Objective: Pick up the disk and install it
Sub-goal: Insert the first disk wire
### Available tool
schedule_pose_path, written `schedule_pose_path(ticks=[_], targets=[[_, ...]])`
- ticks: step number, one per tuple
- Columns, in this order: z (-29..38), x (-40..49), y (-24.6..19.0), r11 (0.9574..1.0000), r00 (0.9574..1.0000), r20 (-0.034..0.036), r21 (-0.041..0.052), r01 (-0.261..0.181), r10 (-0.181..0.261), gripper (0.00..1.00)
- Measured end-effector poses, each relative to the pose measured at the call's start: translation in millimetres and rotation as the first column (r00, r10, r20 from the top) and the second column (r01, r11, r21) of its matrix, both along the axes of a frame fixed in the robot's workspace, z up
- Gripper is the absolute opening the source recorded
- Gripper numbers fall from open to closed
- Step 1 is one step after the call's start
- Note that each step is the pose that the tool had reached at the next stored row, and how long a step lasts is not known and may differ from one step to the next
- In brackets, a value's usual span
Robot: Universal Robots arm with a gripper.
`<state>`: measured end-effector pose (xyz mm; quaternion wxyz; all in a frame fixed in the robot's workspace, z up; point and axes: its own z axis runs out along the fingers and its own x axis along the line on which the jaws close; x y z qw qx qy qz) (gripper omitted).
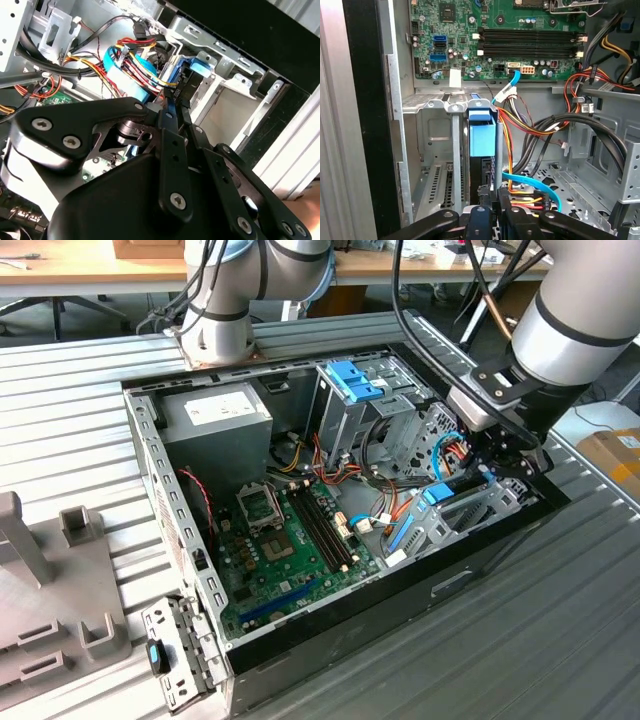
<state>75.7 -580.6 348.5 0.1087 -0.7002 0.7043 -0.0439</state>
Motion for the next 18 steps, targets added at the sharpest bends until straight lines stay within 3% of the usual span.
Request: schedule_pose_path(ticks=[18], targets=[[-6.5, 2.7, -1.0, 0.9998, 0.9998, 0.0000, -0.0023, -0.017, 0.017, 0.17]])
